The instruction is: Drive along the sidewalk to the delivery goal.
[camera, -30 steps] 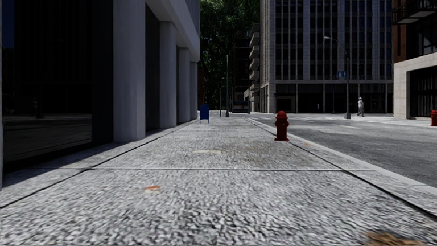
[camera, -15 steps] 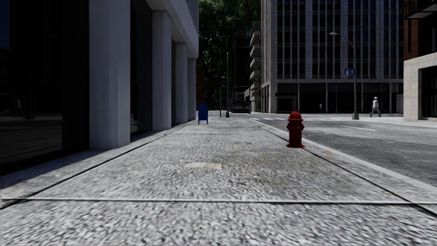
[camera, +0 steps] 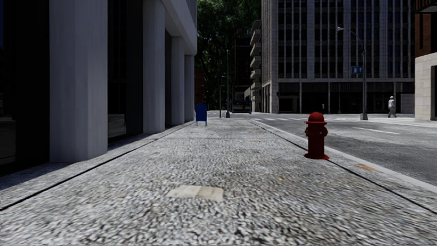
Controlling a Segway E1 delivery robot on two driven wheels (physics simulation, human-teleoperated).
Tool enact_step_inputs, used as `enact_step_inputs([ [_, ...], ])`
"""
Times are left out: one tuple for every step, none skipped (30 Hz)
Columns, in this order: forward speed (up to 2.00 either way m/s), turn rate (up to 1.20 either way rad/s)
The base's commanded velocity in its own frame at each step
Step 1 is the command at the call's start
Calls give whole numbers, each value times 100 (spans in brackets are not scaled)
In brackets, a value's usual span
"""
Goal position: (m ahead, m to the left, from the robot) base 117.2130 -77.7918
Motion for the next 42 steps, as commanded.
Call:
enact_step_inputs([
  [200,0],
  [200,0],
  [200,0],
  [200,0],
  [200,0],
  [200,-7],
  [200,-11],
  [200,-12],
  [200,-12],
  [200,-12],
  [200,-12],
  [200,-12],
  [200,-12],
  [200,-12],
  [200,-12],
  [200,-12],
  [200,-13],
  [200,-13],
  [200,-17],
  [200,-27],
  [200,-32],
  [200,-33],
  [200,-33],
  [200,-33],
  [200,-33],
  [200,-33],
  [200,-33],
  [200,-33],
  [200,-33],
  [200,-33],
  [200,-31],
  [200,0],
  [200,0],
  [200,0],
  [200,0],
  [200,0],
  [200,0],
  [200,0],
  [200,0],
  [200,0],
  [200,0],
  [200,0],
])
